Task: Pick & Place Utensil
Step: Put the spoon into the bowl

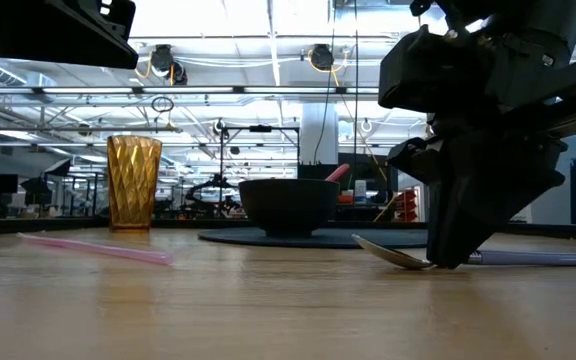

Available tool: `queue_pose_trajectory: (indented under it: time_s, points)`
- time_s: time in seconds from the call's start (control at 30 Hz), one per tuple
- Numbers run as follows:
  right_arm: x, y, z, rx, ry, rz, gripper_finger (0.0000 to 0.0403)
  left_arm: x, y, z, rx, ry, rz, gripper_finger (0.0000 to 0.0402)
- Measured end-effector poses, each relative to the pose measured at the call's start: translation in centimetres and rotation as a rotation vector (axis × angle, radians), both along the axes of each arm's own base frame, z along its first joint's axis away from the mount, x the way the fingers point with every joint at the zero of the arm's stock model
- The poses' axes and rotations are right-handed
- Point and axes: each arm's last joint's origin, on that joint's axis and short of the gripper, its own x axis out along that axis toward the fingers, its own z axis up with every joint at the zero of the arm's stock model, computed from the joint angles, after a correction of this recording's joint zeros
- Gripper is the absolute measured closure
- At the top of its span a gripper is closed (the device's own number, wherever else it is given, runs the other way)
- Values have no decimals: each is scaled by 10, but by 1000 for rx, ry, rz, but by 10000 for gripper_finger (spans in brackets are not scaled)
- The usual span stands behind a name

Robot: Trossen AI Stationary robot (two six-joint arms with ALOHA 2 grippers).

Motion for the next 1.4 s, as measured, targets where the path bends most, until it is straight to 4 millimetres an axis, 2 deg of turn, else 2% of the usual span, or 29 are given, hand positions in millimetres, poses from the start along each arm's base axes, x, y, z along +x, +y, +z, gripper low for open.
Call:
queue_pose_trajectory:
  time_s: [0.6,1.4]
  points:
    - [-2,0,-1,-36,15,40,388,0,0,0,-3,0,2,376]
    - [-17,21,11,-321,-110,144,387,0,0,-1,0,9,4,376]
